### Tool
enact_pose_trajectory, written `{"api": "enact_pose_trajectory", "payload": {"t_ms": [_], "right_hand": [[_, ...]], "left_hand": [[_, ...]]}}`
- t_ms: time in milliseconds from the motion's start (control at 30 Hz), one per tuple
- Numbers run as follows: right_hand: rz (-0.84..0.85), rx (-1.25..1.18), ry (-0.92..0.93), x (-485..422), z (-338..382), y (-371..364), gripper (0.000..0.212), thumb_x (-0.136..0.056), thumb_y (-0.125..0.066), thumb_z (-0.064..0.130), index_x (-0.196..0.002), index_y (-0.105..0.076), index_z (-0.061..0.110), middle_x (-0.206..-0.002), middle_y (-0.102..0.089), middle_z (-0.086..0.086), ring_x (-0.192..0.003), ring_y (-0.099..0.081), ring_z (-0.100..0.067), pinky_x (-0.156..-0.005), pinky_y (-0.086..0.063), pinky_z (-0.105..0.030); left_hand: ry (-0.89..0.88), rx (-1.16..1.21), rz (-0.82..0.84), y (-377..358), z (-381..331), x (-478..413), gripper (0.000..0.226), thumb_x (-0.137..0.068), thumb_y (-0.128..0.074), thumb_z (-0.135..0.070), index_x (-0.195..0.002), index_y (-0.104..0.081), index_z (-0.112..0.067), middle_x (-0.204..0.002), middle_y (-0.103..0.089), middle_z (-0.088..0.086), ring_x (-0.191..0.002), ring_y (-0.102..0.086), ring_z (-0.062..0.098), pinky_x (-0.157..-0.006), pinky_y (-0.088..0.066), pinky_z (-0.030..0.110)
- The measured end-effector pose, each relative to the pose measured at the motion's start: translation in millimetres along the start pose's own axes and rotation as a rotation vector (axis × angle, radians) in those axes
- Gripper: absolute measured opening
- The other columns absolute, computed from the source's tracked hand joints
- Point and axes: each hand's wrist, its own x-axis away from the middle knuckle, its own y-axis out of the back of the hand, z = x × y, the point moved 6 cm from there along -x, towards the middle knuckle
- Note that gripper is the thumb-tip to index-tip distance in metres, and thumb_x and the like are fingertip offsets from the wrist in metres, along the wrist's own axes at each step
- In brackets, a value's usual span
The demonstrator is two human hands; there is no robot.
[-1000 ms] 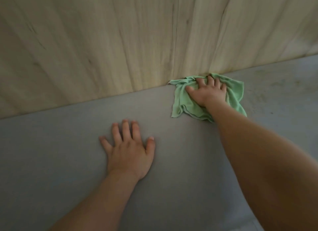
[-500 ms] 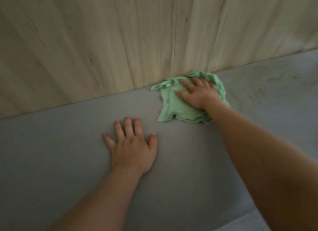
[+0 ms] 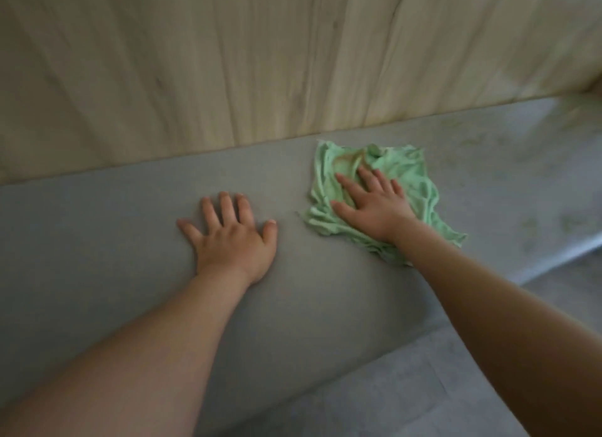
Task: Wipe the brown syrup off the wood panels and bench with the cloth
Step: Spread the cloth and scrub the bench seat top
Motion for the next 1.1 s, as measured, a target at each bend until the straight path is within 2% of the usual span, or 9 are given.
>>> {"api": "enact_pose_trajectory", "payload": {"t_ms": [200, 300, 400, 467, 533, 600, 700, 833, 1100], "right_hand": [[0.025, -0.017, 0.28, 103, 38, -15, 0.082, -0.081, -0.026, 0.095, -0.153, 0.001, 0.067, -0.174, 0.001, 0.003, -0.16, 0.008, -0.027, -0.127, 0.002, -0.053], [0.015, 0.008, 0.396, 142, 28, -17, 0.081, -0.08, -0.032, 0.094, -0.151, -0.001, 0.07, -0.173, 0.0, 0.01, -0.16, 0.008, -0.023, -0.128, 0.003, -0.051], [-0.004, -0.025, 0.252, 133, -23, -7, 0.083, -0.077, -0.031, 0.098, -0.151, -0.003, 0.071, -0.173, -0.002, 0.016, -0.16, 0.006, -0.019, -0.128, 0.002, -0.048], [-0.004, -0.026, 0.124, 126, -49, -3, 0.086, -0.075, -0.025, 0.101, -0.152, -0.003, 0.069, -0.173, -0.002, 0.013, -0.16, 0.007, -0.019, -0.128, 0.003, -0.049], [0.01, -0.02, 0.133, 130, -43, -8, 0.092, -0.072, -0.02, 0.103, -0.154, -0.002, 0.065, -0.174, 0.0, 0.007, -0.16, 0.009, -0.023, -0.128, 0.004, -0.051], [-0.008, 0.008, 0.293, 148, -11, -17, 0.1, -0.07, -0.019, 0.104, -0.158, -0.008, 0.059, -0.174, -0.003, 0.001, -0.16, 0.004, -0.028, -0.127, 0.001, -0.054], [-0.098, 0.087, 0.583, 175, 39, -30, 0.104, -0.071, -0.035, 0.1, -0.161, -0.019, 0.049, -0.172, -0.016, -0.006, -0.159, -0.008, -0.032, -0.127, -0.005, -0.056], [-0.163, 0.105, 0.756, 174, 28, -30, 0.106, -0.072, -0.055, 0.093, -0.161, -0.026, 0.044, -0.171, -0.02, -0.002, -0.159, -0.016, -0.026, -0.128, -0.012, -0.052], [-0.052, 0.184, 0.582, 146, -75, -8, 0.115, -0.063, -0.051, 0.101, -0.16, -0.012, 0.053, -0.173, -0.01, 0.004, -0.159, -0.013, -0.025, -0.129, -0.013, -0.049]], "left_hand": [[0.055, -0.049, 0.132, 7, 0, -1, 0.076, -0.1, -0.014, -0.063, -0.164, -0.004, -0.023, -0.173, 0.006, 0.001, -0.158, 0.008, 0.033, -0.118, -0.003, 0.073], [0.102, -0.066, 0.105, 16, -7, 2, 0.076, -0.1, -0.018, -0.062, -0.162, -0.017, -0.018, -0.169, -0.009, 0.006, -0.156, -0.007, 0.034, -0.119, -0.01, 0.069], [0.096, -0.028, 0.094, 21, -32, 12, 0.069, -0.101, -0.025, -0.054, -0.157, -0.027, -0.013, -0.163, -0.02, 0.008, -0.151, -0.018, 0.035, -0.119, -0.016, 0.066], [0.073, -0.029, 0.17, 15, -46, 17, 0.07, -0.104, -0.022, -0.053, -0.161, -0.014, -0.014, -0.17, -0.006, 0.006, -0.156, -0.003, 0.036, -0.12, -0.009, 0.068], [0.073, -0.041, 0.224, 7, -48, 19, 0.071, -0.105, -0.016, -0.053, -0.164, 0.002, -0.016, -0.172, 0.013, 0.002, -0.157, 0.014, 0.036, -0.121, 0.001, 0.069], [0.075, -0.058, 0.223, 3, -46, 18, 0.071, -0.106, -0.013, -0.053, -0.164, 0.007, -0.017, -0.171, 0.019, 0.001, -0.156, 0.019, 0.037, -0.12, 0.003, 0.069], [0.084, -0.077, 0.197, 2, -49, 20, 0.069, -0.106, -0.014, -0.051, -0.164, 0.006, -0.018, -0.172, 0.017, 0.001, -0.156, 0.017, 0.037, -0.121, 0.002, 0.069], [0.097, -0.048, 0.137, 3, -51, 22, 0.068, -0.107, -0.015, -0.049, -0.164, -0.002, -0.015, -0.173, 0.009, 0.002, -0.157, 0.009, 0.037, -0.121, -0.002, 0.068], [0.083, 0.024, 0.046, 9, -53, 32, 0.066, -0.104, -0.027, -0.045, -0.159, -0.024, -0.009, -0.167, -0.018, 0.009, -0.155, -0.012, 0.033, -0.121, -0.014, 0.064]]}}
